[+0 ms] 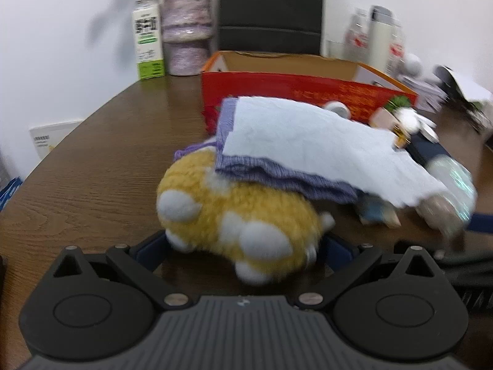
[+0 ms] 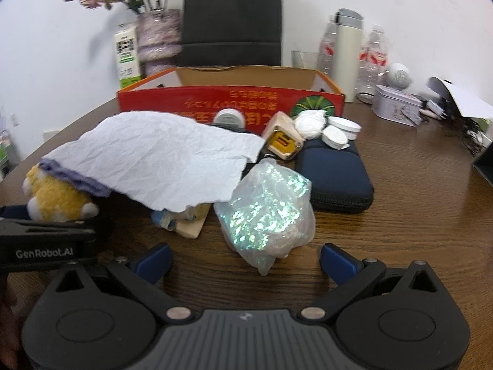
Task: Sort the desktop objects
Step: 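Grasp the sparkly plastic bag with the right gripper while the left grasps the white paper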
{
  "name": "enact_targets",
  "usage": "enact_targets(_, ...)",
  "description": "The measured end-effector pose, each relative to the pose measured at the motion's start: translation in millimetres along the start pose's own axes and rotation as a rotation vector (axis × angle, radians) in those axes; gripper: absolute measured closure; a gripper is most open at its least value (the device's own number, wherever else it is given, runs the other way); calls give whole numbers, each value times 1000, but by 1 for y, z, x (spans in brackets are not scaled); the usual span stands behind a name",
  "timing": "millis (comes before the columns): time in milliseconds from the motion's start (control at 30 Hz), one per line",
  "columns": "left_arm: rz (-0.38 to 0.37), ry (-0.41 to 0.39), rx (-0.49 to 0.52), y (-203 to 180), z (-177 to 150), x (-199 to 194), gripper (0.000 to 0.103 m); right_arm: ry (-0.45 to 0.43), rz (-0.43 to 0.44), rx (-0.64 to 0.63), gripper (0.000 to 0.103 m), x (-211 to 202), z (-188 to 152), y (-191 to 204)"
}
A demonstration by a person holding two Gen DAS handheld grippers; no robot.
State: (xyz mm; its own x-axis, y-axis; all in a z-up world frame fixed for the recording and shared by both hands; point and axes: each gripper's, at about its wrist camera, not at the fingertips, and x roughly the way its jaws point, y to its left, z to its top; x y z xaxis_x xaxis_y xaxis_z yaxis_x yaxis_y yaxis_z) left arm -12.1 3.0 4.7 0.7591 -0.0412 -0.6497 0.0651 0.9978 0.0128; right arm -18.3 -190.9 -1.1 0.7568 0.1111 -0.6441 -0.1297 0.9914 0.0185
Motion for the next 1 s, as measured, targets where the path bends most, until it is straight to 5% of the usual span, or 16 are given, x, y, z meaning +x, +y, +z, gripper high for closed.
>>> enact_targets(167, -98, -60, -9, 19, 1, -31, 0, -77, 231, 90, 5, -38, -6, -28)
enact_targets(300, -66, -109, -7, 22, 18, -11, 0, -104, 141, 46, 8, -33, 4, -30)
enact_targets(500, -51, -91, 45, 15, 24, 15, 2, -83, 122, -8, 54, -5, 18, -28)
enact_targets(567, -60, -91, 34, 15, 21, 7, 9, -97, 120, -8, 56, -7, 15, -28)
enact_targets(867, -61, -13, -75, 19, -20, -52, 9, -106, 120, 3, 58, -42, 2, -39)
enact_targets(1000, -138, 33, -135, 31, -29, -79, 4, -86, 154, -46, 57, -58, -15, -25)
